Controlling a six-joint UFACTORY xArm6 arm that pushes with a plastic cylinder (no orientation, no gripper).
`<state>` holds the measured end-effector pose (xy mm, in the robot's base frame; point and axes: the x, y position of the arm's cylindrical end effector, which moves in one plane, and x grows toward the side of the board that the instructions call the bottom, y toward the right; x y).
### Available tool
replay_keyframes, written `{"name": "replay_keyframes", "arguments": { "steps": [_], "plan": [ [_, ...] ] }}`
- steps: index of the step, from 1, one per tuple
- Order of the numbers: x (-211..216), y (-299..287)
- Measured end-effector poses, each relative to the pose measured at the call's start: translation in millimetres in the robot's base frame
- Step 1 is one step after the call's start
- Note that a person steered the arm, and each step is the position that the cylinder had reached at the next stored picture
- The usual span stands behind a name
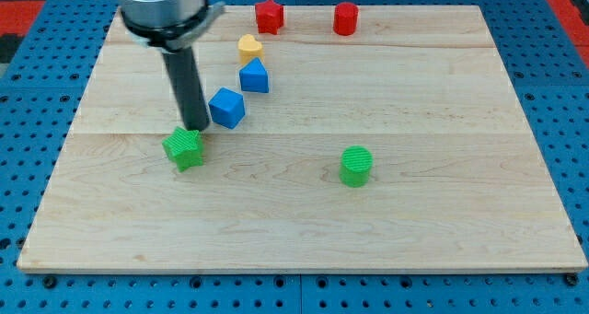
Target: Separate blue cube from the green blocks
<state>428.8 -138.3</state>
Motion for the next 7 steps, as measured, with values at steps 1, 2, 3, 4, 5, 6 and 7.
{"name": "replay_keyframes", "arguments": {
  "steps": [1, 2, 3, 4, 5, 6, 7],
  "plan": [
    [-15.4, 1.7],
    [-22.1, 20.4],
    [-22.1, 22.4],
    [-22.1, 25.1],
    [-22.1, 33.0],
    [-22.1, 44.3],
    [-20.5, 23.2]
  ]
}}
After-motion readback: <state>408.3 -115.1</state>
